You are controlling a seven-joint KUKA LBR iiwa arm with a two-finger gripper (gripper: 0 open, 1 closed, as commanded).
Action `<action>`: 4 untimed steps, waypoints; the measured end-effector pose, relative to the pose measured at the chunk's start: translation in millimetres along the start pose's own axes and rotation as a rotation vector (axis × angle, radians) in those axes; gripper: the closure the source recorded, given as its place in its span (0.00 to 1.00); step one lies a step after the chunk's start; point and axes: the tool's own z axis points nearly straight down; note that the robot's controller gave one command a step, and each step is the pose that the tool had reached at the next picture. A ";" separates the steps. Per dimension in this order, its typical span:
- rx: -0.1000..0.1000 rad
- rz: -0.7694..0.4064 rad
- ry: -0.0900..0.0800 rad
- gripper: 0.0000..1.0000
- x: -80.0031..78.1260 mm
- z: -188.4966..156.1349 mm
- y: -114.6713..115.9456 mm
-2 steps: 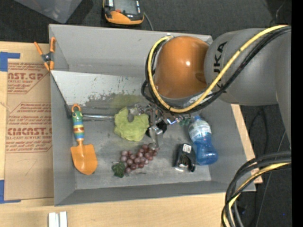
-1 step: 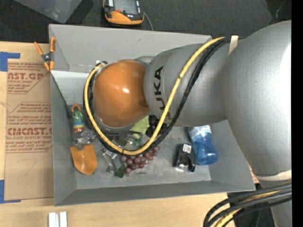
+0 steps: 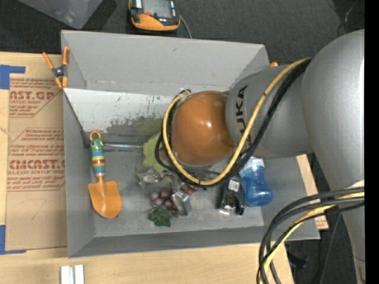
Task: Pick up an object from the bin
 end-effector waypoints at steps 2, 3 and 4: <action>-0.008 -0.410 0.000 1.00 5.6 14.3 5.7; -0.011 -0.402 0.000 1.00 5.7 5.3 6.8; -0.012 -0.408 0.000 1.00 5.3 -12.4 8.0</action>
Offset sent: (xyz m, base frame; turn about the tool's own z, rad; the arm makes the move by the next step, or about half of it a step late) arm 0.0000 0.0000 0.0000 0.0000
